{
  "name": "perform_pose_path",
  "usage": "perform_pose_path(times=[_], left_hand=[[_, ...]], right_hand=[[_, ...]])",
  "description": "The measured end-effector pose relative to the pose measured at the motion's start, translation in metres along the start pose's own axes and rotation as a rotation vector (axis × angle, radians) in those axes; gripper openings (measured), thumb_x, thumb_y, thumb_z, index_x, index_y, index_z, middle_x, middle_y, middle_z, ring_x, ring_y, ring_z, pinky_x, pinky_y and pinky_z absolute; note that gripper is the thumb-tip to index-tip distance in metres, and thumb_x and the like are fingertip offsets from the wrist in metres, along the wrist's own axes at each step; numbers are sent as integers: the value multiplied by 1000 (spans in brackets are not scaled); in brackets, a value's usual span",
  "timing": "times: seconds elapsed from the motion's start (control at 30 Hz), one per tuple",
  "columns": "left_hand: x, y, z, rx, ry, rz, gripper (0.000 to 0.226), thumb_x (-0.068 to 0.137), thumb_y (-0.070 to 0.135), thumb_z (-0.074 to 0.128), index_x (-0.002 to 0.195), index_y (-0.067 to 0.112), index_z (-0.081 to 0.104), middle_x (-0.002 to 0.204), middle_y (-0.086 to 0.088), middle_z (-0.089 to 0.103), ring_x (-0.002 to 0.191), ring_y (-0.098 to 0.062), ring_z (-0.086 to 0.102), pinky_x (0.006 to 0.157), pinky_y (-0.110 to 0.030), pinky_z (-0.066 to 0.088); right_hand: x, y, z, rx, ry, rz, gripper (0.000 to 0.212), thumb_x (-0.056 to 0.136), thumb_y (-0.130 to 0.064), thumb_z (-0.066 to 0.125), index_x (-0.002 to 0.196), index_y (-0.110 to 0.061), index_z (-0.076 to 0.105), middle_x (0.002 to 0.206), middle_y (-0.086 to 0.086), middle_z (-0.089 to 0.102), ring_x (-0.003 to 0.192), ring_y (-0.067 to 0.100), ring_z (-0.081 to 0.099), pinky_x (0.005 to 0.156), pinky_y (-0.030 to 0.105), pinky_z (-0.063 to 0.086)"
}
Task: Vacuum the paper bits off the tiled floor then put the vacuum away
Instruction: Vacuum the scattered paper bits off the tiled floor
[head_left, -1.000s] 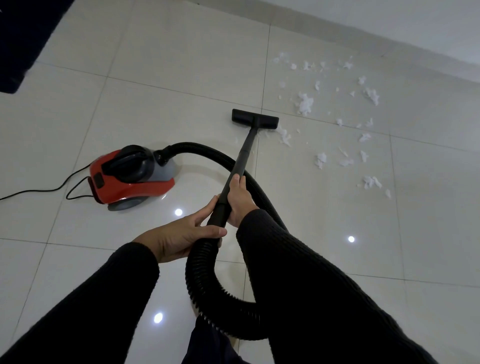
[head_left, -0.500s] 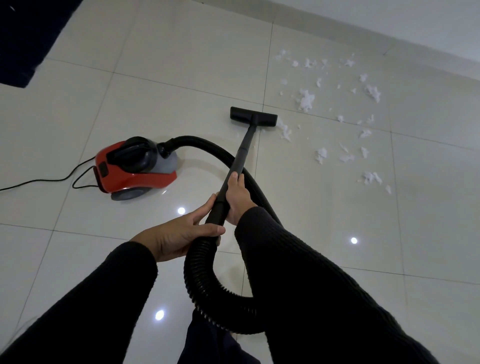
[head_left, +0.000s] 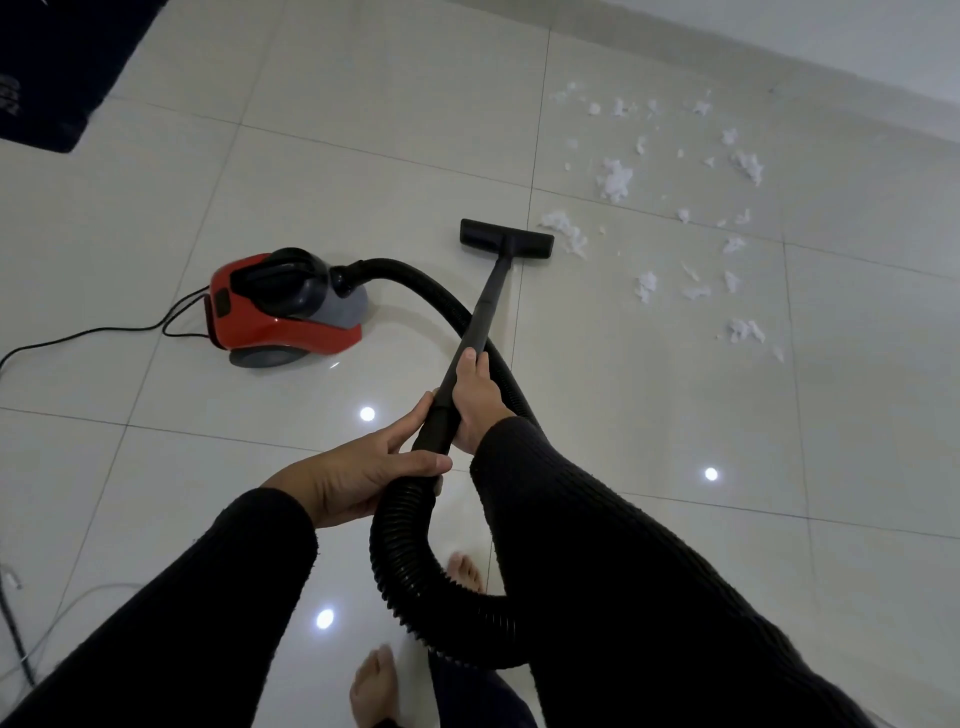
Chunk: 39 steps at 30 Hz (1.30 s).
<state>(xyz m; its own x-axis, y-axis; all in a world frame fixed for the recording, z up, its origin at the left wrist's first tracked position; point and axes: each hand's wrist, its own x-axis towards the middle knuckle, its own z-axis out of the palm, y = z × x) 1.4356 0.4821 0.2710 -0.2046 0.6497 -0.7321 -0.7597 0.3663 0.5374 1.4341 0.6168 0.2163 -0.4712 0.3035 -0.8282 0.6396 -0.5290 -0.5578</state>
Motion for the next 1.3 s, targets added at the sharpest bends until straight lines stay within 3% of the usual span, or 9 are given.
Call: perform_pose_path(times=[0.1,0.33,0.6,0.8,0.9,1.0,1.1,1.2,1.3], left_hand=[[-12,-13,-3,12,-13,-7,92,81,14,69,145,48,12,70,-3,62,63,-10,61,61,-24,53],[-36,-45,-9,43,-30,-21,93,79,14,70,145,47,13,68,-3,62,62,-10,61,59,-22,52],[-42,-71,-10,89,-62,-41,91,80,16,69,145,47,13,71,-3,61,62,-10,60,59,-21,51],[-25,-78,-5,122,-74,-44,83,86,13,60,145,47,12,75,-4,60,65,-10,59,59,-20,51],[-10,-77,-1,121,-77,-43,89,79,23,65,145,48,11,76,-4,59,63,-9,59,60,-20,51],[8,-71,2,94,-109,-20,114,57,47,83,144,49,10,73,-3,62,63,-8,62,60,-20,52],[29,-61,7,92,-131,13,132,38,61,86,144,50,8,70,-1,65,65,-7,63,62,-21,52],[51,-48,17,85,-127,36,129,39,64,83,144,51,9,72,0,65,67,-7,63,64,-21,52],[74,-35,24,80,-123,53,121,45,66,81,145,50,15,80,-5,61,72,-10,62,68,-24,52]], right_hand=[[-8,17,3,-28,3,4,54,104,-44,27,154,-33,11,143,6,43,119,26,54,94,40,51],[-31,52,7,6,1,32,53,105,-42,26,154,-32,11,144,8,42,115,24,54,85,36,50],[-39,86,6,11,62,63,57,101,-50,30,152,-41,7,144,3,41,124,28,51,99,47,48],[-22,93,-11,5,47,52,57,102,-47,29,154,-36,7,149,1,38,127,27,49,100,44,47],[-8,86,-23,109,22,52,54,104,-43,30,153,-25,18,146,7,41,105,20,55,91,37,47],[7,76,-35,181,1,58,52,104,-41,31,151,-20,25,119,5,46,74,13,52,86,38,46],[24,61,-47,176,19,55,53,103,-44,33,150,-21,25,101,-3,49,72,11,50,76,37,49],[36,40,-63,151,23,58,51,103,-45,33,149,-23,26,88,-7,45,72,12,50,66,33,47],[49,17,-78,106,28,47,41,103,-44,31,139,-24,36,87,1,48,70,15,54,61,33,51]])
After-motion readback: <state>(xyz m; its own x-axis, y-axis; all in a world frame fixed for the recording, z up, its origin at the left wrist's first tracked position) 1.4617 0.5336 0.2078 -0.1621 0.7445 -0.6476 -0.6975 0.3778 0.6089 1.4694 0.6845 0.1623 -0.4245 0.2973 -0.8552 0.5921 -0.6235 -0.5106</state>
